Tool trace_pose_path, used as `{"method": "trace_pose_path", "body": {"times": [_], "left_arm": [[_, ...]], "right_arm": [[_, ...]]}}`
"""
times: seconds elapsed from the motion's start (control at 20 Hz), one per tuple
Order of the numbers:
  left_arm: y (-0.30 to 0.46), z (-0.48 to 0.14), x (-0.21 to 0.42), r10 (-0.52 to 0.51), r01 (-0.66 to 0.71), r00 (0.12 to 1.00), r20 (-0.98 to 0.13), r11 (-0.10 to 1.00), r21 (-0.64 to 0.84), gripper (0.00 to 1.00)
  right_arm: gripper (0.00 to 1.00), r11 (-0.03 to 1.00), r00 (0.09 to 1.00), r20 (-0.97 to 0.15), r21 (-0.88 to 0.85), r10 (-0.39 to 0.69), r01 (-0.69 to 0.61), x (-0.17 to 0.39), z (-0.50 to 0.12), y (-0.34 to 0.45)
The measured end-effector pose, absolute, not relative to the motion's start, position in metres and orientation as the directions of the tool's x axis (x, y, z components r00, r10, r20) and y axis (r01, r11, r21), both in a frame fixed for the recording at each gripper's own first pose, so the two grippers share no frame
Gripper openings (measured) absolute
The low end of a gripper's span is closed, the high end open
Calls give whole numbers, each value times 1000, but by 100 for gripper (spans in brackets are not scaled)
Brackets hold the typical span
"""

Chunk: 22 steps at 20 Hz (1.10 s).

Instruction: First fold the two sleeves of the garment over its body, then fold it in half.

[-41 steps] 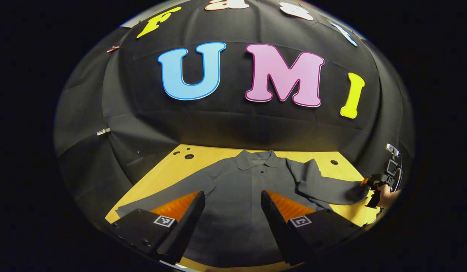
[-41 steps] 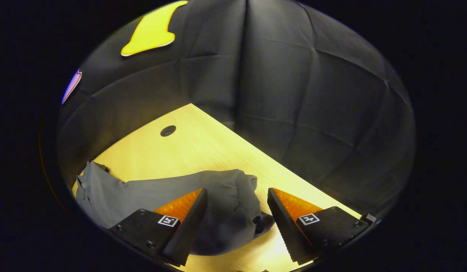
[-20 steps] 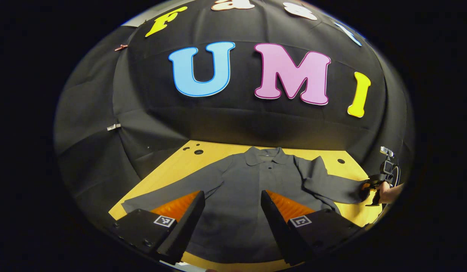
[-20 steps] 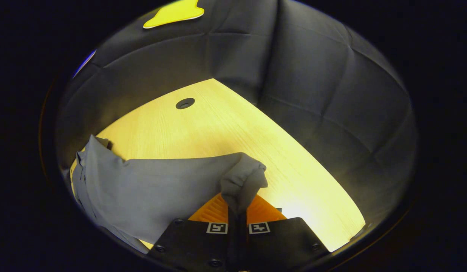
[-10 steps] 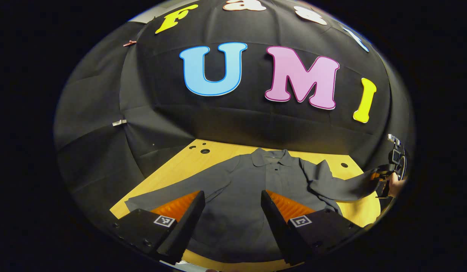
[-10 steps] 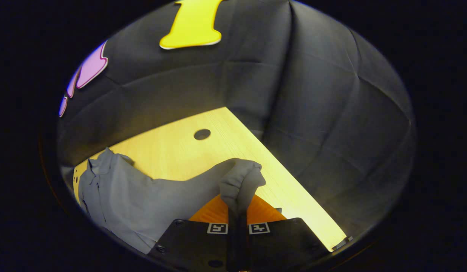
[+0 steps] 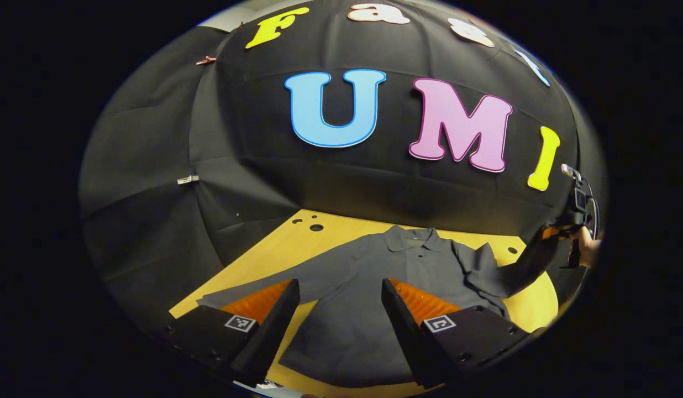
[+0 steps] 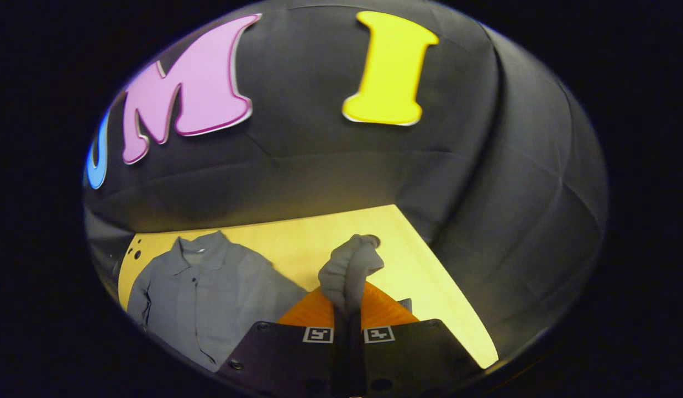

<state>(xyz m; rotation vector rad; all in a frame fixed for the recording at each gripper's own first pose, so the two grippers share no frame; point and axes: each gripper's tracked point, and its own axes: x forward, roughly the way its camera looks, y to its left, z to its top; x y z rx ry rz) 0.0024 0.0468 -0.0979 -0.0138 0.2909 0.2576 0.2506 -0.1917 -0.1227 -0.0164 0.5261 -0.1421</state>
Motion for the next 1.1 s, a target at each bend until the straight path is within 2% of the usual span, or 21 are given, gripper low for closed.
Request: {"method": "trace_pose_path", "body": {"times": [0.5,1.1], "left_arm": [[90,-105,-23,320,-325,907,-275,945,28,94],[120,-135,-49,384,-415,858,-342,910,-20,94]], "right_arm": [[5,980,843,-532,-116,76,-162,274,-129,-19],[5,891,749,-588,-101,306,-443,259,-165,169]]}}
